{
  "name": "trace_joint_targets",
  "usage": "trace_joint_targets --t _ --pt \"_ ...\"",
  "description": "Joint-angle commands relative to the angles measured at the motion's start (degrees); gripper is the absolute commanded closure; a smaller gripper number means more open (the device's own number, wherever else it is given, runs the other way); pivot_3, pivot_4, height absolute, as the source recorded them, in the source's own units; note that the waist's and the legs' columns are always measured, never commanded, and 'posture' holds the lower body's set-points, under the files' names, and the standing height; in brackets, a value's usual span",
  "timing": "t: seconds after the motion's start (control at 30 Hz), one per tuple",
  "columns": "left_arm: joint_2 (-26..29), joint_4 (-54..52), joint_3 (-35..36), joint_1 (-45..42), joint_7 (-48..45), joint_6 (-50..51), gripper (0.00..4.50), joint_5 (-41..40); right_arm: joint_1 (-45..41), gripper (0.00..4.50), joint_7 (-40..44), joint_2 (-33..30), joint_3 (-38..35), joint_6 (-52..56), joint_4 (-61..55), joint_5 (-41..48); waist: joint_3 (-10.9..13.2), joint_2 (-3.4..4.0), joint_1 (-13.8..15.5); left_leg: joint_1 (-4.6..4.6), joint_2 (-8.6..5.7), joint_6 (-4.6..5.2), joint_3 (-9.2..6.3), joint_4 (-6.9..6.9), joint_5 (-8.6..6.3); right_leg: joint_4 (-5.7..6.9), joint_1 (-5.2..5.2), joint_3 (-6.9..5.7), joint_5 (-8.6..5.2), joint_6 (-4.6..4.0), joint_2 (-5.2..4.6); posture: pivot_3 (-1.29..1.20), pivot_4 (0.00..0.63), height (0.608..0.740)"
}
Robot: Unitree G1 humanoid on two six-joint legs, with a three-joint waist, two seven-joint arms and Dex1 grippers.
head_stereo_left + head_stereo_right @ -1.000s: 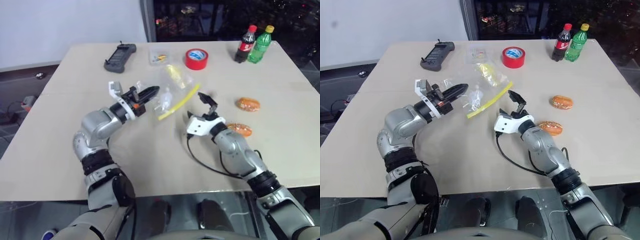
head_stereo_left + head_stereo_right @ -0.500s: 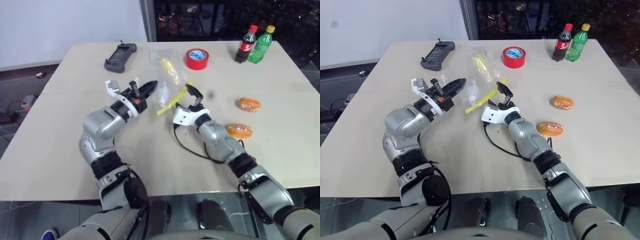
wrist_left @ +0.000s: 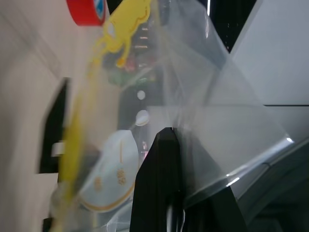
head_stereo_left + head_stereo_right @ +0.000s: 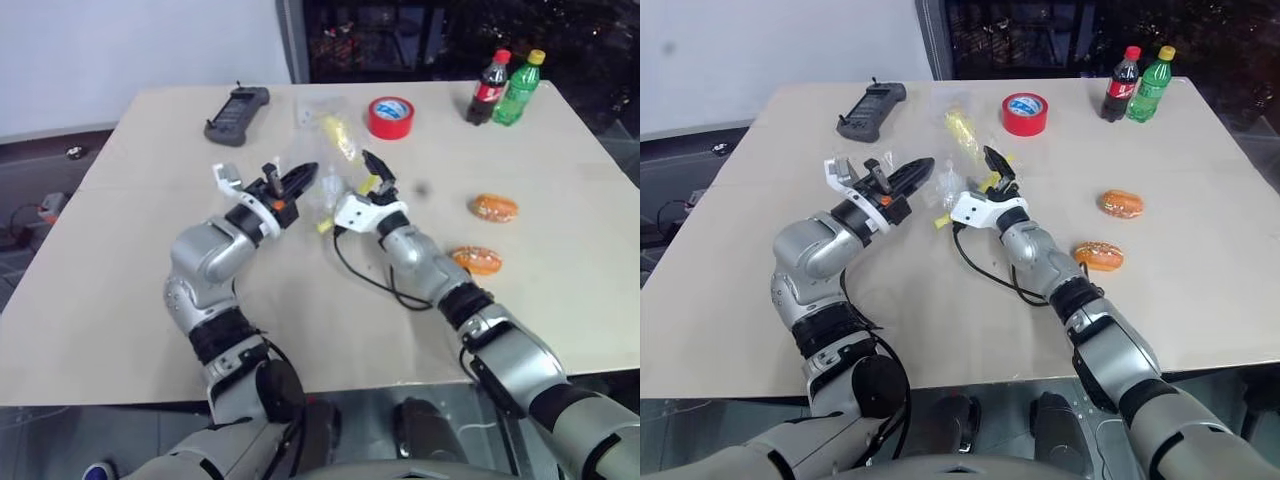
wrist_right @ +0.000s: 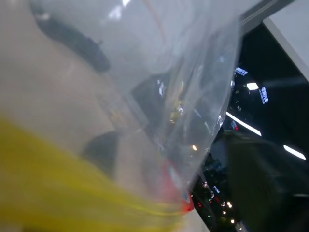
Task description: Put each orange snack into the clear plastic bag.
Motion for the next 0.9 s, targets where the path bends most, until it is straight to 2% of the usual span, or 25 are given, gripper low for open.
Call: trace_joint_targets --t 0.03,0.13,0.17,0.27,0.33,0.37,0.43,0.5,0.57,0.6,0.67,0.77,0.9 --pt "1.29 -2.00 -0.68 0.45 -1.81 0.49 4.50 -1.42 -1.25 2.68 -0.49 -1.56 -1.80 -2.73 0.01 2.01 0.00 0.00 0.01 0.00 0.00 0.00 0.00 0.00 0.00 0.00 0.00 0.00 0.00 0.00 0.00 0.00 0.150 0.740" --pt "2.29 -1.36 -1.24 0.80 -3.20 0.95 4.50 -1.42 -1.10 4.12 0.40 -3.23 -1.91 -3.68 -0.26 2.70 0.00 0.00 0.01 0.00 0.00 0.00 0.00 0.00 0.00 0.01 0.00 0.00 0.00 0.00 0.01 0.00 0.150 0.740" --pt "3.13 -0.90 -1.64 1.04 -4.02 1.37 4.50 -1.42 -1.00 4.47 1.00 -4.12 -1.97 -3.81 -0.85 2.75 0.00 0.00 -0.01 0.00 0.00 0.00 0.00 0.00 0.00 0.01 0.00 0.01 0.00 0.00 0.01 0.00 0.150 0.740" --pt "7.03 0.77 -3.81 2.30 -6.92 3.18 4.50 -1.42 -0.55 4.47 2.97 -6.61 -2.16 -4.10 -2.72 2.79 0.00 0.00 -0.26 0.00 0.00 0.00 0.01 -0.01 0.00 0.01 -0.01 0.03 0.00 0.00 0.02 0.00 0.150 0.740" --pt "13.45 1.61 -8.31 4.15 -8.62 4.08 4.50 -1.42 -0.09 4.47 5.91 -8.83 -2.39 -4.66 -4.32 3.41 0.00 0.00 -0.79 0.00 0.01 0.00 0.02 -0.03 0.00 0.02 -0.04 0.05 0.00 0.00 0.02 0.00 0.150 0.740" --pt "16.57 1.74 -10.92 4.75 -10.17 4.55 4.09 -1.42 0.08 4.50 8.12 -10.01 -2.51 -4.76 -5.16 3.93 0.00 0.00 -0.94 0.00 0.01 0.00 0.02 -0.05 0.00 0.03 -0.06 0.07 0.00 0.00 0.02 0.00 0.150 0.740" --pt "20.73 1.24 -14.97 4.65 -13.52 5.61 3.77 2.62 0.31 4.50 12.62 -11.70 -2.56 -4.72 -6.19 5.18 0.01 0.00 -1.22 -0.02 0.01 0.00 0.02 -0.05 0.00 0.06 -0.11 0.10 0.00 0.00 0.02 0.00 0.150 0.740" --pt "26.76 -3.89 -21.47 4.61 -22.59 5.82 3.05 15.67 0.36 4.50 17.61 -13.38 -2.55 -3.13 -7.39 6.07 0.01 0.00 -1.24 -0.02 0.00 0.00 0.05 -0.08 0.00 0.04 -0.11 0.14 0.00 0.00 0.02 0.00 0.150 0.740" --pt "37.74 -14.88 -34.44 6.68 -37.14 -0.75 2.44 35.96 -0.12 4.50 23.71 -15.41 -2.35 -0.62 -8.77 6.41 0.06 0.01 -1.37 -0.03 -0.01 0.00 0.08 -0.11 0.00 0.04 -0.13 0.13 0.00 0.00 0.05 0.00 0.150 0.740" --pt "45.15 -21.12 -43.25 8.50 -44.71 -10.13 2.44 50.35 -0.40 4.50 29.15 -16.23 -2.17 2.36 -9.74 7.14 0.07 0.03 -1.44 0.00 0.00 0.00 0.18 -0.25 0.00 0.02 -0.15 0.23 0.00 0.00 0.05 0.00 0.150 0.740" --pt "53.73 -28.30 -52.77 11.05 -52.22 -22.30 2.44 68.06 -1.37 4.50 36.68 -17.33 -2.41 7.08 -11.37 8.14 0.07 0.30 -1.72 0.13 0.04 -0.01 0.45 -0.66 0.01 -0.15 -0.22 0.45 0.01 -0.02 0.07 0.00 0.150 0.740" --pt "57.23 -32.53 -58.00 13.00 -59.84 -33.28 2.44 80.69 -2.69 4.50 42.86 -18.17 -2.28 12.61 -13.69 7.84 0.14 0.41 -1.30 0.20 0.13 0.00 0.53 -0.98 0.01 -0.41 -0.27 0.51 0.00 -0.04 0.06 0.00 0.150 0.740" --pt "55.45 -35.14 -64.15 11.84 -63.46 -33.55 2.44 90.50 -4.95 4.50 50.96 -16.53 -1.89 21.59 -17.41 8.56 0.17 0.42 -1.36 -0.05 0.29 0.00 0.53 -1.08 0.00 -0.51 -0.52 0.50 0.01 -0.05 0.07 0.00 0.150 0.740"
